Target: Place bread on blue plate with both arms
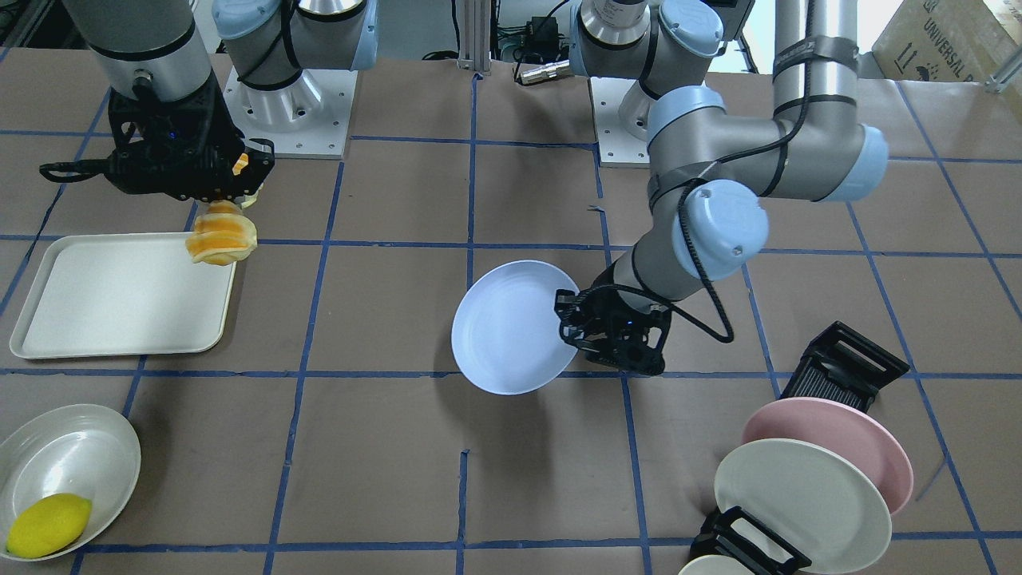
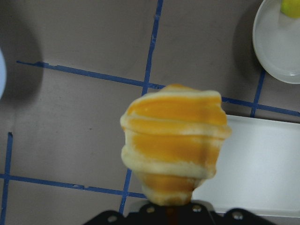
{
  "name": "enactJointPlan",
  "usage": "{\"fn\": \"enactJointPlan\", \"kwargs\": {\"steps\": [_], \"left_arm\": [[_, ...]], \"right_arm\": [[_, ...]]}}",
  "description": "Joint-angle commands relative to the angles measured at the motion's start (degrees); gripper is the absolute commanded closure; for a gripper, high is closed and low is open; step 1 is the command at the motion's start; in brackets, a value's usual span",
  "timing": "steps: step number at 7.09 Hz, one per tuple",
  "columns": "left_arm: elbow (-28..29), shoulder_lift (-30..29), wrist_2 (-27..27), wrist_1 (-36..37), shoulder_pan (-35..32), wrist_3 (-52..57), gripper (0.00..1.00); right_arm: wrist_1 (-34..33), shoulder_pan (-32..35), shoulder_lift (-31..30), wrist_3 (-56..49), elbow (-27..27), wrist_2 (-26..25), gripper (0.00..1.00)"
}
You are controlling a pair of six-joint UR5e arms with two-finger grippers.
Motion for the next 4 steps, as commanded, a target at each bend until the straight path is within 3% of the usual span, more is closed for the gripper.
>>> {"fn": "enactJointPlan", "kwargs": {"steps": [1,2,3,4], "left_arm": [[-0.24,-4.47,-0.13,8.64,-4.30,-4.56,0.91],[-0.51,-4.75,-0.21,8.83,-4.21,-4.56,0.81],[-0.25,-4.84,-0.21,9.18,-3.95,-4.74,0.26],[0.28,-4.23,-0.13,11.01,-2.56,-4.56,0.05]], "right_arm": [[-0.70,1.27,1.24,0.87,-0.02,0.53,0.96],[-0.96,1.27,2.39,1.91,-0.02,0.44,0.96],[-3.32,1.36,4.31,2.01,0.15,0.53,0.96],[-5.60,2.49,5.98,2.62,0.24,1.58,0.96]]}}
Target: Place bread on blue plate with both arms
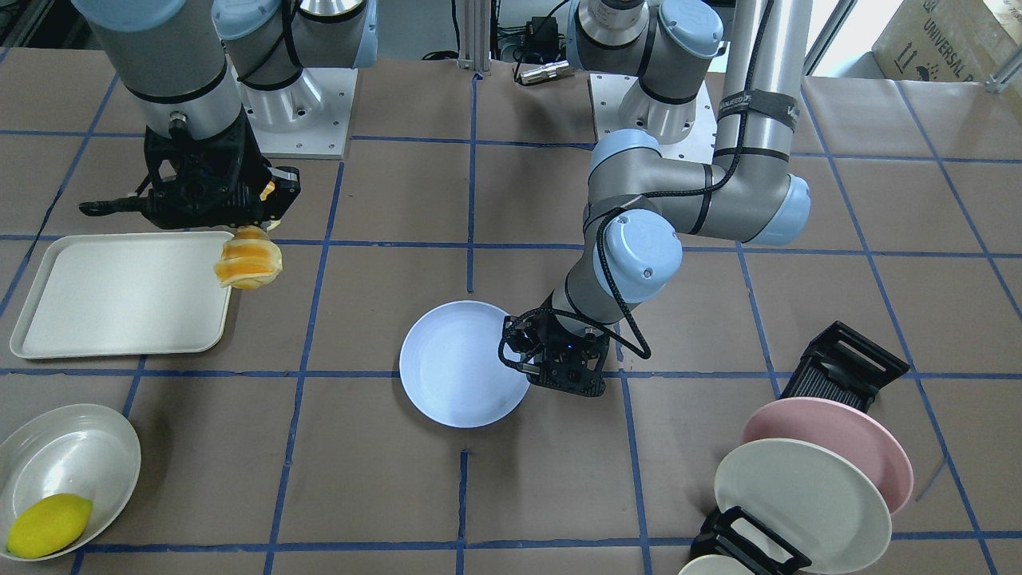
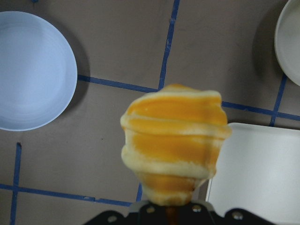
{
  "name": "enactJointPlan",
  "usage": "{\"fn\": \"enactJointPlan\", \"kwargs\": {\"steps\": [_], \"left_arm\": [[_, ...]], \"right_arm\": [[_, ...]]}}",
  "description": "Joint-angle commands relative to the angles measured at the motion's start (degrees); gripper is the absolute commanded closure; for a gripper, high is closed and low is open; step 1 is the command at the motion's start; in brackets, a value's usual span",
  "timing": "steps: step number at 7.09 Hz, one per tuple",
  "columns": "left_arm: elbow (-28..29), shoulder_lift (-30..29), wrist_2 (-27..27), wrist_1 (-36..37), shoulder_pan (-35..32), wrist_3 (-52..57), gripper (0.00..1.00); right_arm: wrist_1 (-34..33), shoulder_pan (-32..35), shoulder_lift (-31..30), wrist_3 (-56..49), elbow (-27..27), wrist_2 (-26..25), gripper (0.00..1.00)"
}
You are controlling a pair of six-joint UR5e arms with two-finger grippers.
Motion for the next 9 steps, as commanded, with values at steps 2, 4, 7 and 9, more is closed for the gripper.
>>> {"fn": "enactJointPlan", "kwargs": {"steps": [2,4,7,9], "left_arm": [[1.05,7.20,1.02,-4.38,7.78,0.71,0.00],[2.88,16.44,10.27,-20.10,11.77,0.97,0.00],[7.97,24.02,16.93,-34.98,11.17,0.19,0.00],[8.34,25.17,16.31,-35.02,11.08,0.09,0.00]], "right_arm": [[-7.82,5.09,5.96,5.33,-0.05,1.33,0.96],[-16.60,9.49,13.41,10.27,-0.14,3.35,0.96],[-26.87,14.33,22.29,14.05,-0.32,3.79,0.96],[-29.56,17.05,28.19,16.95,-4.42,5.20,0.96]]}}
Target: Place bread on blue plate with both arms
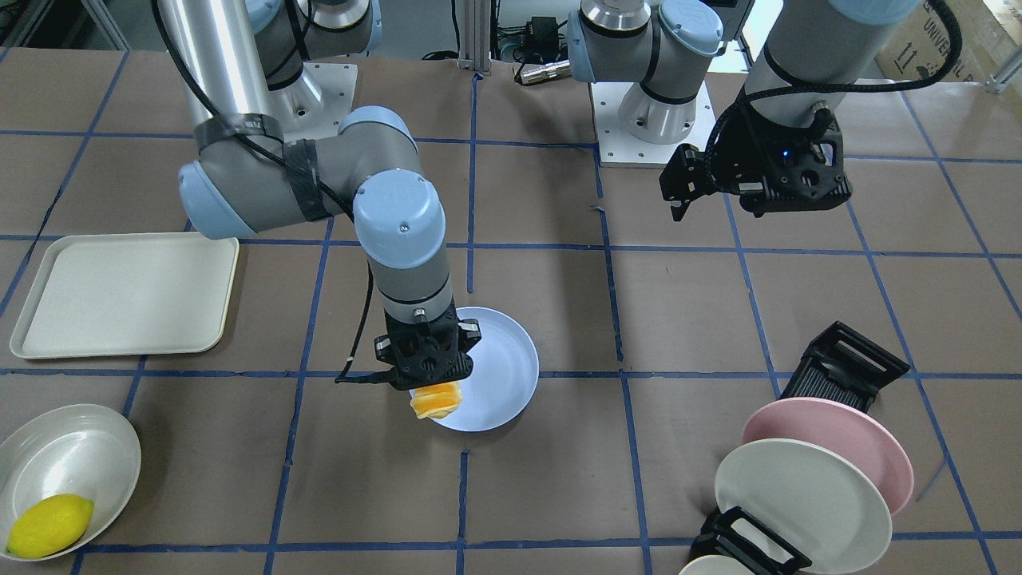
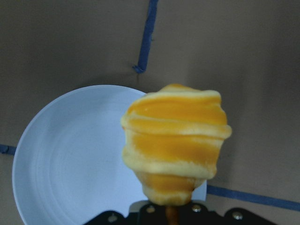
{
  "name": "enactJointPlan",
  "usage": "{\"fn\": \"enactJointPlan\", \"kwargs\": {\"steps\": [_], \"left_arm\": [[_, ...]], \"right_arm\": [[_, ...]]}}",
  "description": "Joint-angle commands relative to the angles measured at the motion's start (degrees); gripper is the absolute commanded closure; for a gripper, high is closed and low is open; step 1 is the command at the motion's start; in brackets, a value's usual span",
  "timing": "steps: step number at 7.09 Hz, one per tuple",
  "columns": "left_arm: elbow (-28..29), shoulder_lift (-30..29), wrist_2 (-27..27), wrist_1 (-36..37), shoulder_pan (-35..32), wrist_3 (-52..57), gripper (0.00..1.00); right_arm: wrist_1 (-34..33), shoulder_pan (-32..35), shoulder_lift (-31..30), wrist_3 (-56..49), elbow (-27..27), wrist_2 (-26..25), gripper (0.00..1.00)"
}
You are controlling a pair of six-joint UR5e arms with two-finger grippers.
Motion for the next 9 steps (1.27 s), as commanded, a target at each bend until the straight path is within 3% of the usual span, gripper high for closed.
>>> {"fn": "enactJointPlan", "kwargs": {"steps": [1,2,3,6,7,8,9], "left_arm": [[0.51,0.85,-0.40,-0.77,-0.08,-0.17,0.00],[-0.45,0.67,-0.84,-0.77,-0.25,-0.26,0.00],[-0.29,0.24,-4.59,-0.77,-0.25,-0.17,0.00],[0.32,1.11,-3.92,-0.85,0.01,0.35,0.00],[-0.02,1.28,-3.84,-0.85,0.01,0.44,0.00],[0.59,1.11,-3.84,-1.20,0.01,0.45,0.00],[0.68,0.94,-3.84,-1.03,0.01,0.45,0.00]], "right_arm": [[-1.11,2.69,4.75,1.74,-3.33,0.12,0.96],[0.02,2.96,4.76,1.74,-3.08,0.20,0.96],[1.69,3.05,4.76,1.66,-2.99,-0.06,0.96],[1.97,3.92,4.85,1.66,-1.06,0.29,0.92],[1.97,4.19,4.94,1.66,-0.88,0.73,0.21],[1.79,4.80,4.94,1.57,-0.96,0.64,0.00],[1.79,4.98,5.11,1.57,-0.88,0.73,0.00]]}}
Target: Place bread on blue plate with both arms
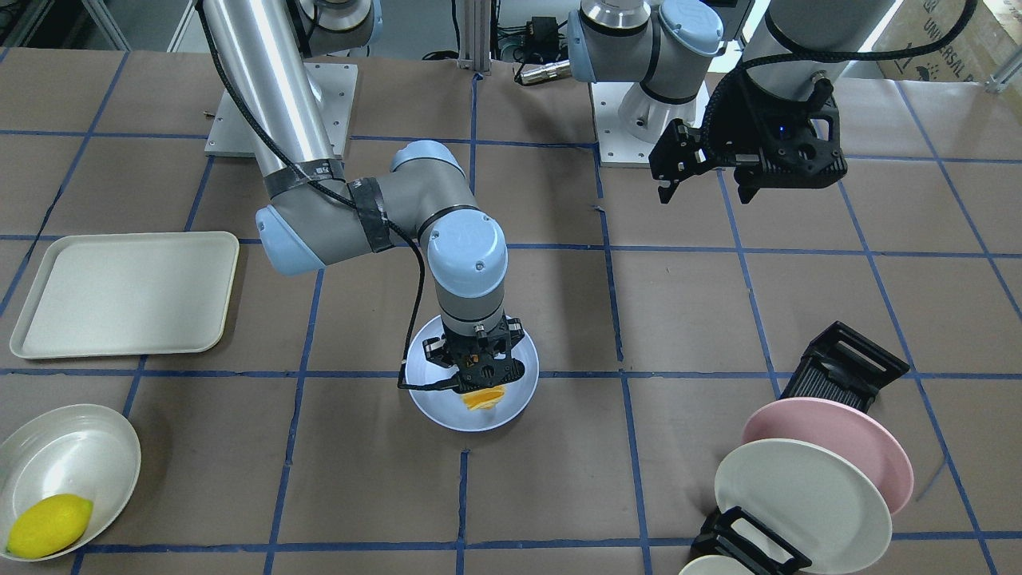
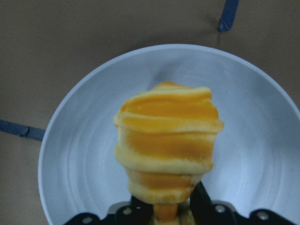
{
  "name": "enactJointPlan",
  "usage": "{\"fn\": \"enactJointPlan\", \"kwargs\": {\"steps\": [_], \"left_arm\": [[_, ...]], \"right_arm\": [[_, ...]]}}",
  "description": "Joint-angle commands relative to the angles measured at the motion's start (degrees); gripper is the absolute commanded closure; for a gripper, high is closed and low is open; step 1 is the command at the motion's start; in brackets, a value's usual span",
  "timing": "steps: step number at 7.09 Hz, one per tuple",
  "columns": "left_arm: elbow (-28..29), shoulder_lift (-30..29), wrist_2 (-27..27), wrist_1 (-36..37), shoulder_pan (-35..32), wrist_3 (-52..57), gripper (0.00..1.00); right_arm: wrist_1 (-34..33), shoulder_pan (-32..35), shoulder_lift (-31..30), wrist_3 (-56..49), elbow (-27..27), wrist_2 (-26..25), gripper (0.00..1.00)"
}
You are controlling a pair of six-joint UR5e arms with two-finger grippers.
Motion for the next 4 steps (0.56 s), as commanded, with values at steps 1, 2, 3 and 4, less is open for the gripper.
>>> {"fn": "enactJointPlan", "kwargs": {"steps": [1,2,3,4], "left_arm": [[0.25,-0.26,0.00,0.10,0.01,0.03,0.00],[0.25,-0.26,0.09,0.27,0.01,0.03,0.00],[0.25,0.17,0.27,0.28,0.01,0.03,0.00],[-0.01,0.18,3.14,0.36,-0.08,0.03,0.00]], "right_arm": [[0.11,0.38,-0.12,-0.03,0.10,-0.08,0.00],[0.29,0.21,-0.56,-0.12,0.10,-0.26,0.00],[0.73,-0.14,-1.44,-0.12,-0.16,-0.26,0.00],[4.30,-0.84,-3.88,-0.55,-0.68,-0.35,0.00]]}}
